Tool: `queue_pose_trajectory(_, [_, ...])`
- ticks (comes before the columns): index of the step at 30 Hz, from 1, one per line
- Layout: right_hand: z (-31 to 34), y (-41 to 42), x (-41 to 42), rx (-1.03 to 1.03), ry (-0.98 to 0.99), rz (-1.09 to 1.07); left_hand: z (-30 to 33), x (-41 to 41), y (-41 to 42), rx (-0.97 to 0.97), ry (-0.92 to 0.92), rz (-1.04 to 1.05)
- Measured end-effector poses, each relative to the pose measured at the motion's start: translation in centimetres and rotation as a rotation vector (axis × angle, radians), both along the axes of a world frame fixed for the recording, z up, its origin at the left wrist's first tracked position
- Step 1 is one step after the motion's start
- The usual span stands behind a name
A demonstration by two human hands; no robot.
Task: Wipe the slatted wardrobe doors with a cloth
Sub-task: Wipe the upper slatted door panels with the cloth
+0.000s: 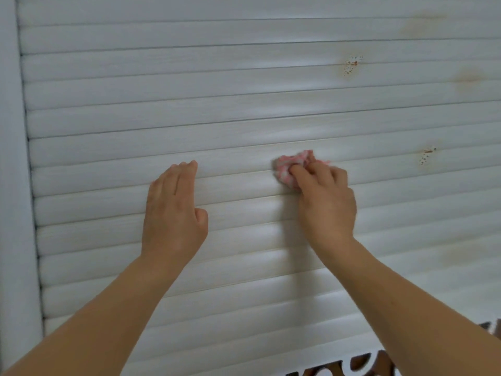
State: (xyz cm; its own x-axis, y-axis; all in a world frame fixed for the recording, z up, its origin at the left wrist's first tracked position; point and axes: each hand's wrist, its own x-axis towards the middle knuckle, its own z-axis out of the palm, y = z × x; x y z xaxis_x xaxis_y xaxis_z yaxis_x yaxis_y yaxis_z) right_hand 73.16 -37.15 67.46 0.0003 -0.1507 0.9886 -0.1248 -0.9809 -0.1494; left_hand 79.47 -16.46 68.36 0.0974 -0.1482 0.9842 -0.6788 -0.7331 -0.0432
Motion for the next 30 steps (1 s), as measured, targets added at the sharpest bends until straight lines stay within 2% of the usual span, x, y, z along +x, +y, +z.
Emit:
queue_pose_trajectory(8, [-2.7, 5.5, 1.9, -0.350, 0.086, -0.033, -0.6, -0.2, -0.8, -0.068, 0.004, -0.028])
queue_pose_trajectory(11, [-3.1, 4.5, 1.5, -0.373, 0.100, -0.083, -0.9, -0.2, -1.3, -0.034, -0.012, -0.026])
queue_pose_trajectory(18, [-3.1, -1.1, 0.1, -0.228, 0.063, -0.174, -2.3, -0.4, -3.3, 0.078, -0.027, 0.043])
queue_pose_trajectory(25, [-3.2, -7.8, -1.6, 0.005, 0.002, -0.163, -2.4, -0.2, -4.2, 0.073, -0.012, 0.109])
queue_pose_trajectory(28, [-3.3, -7.6, -1.3, 0.156, -0.053, -0.116, -2.3, -0.3, -4.4, 0.067, -0.004, 0.106])
queue_pose_trajectory(30, [-3.3, -6.0, -0.7, 0.159, -0.096, -0.105, -2.4, -0.4, -4.4, 0.062, 0.004, 0.104])
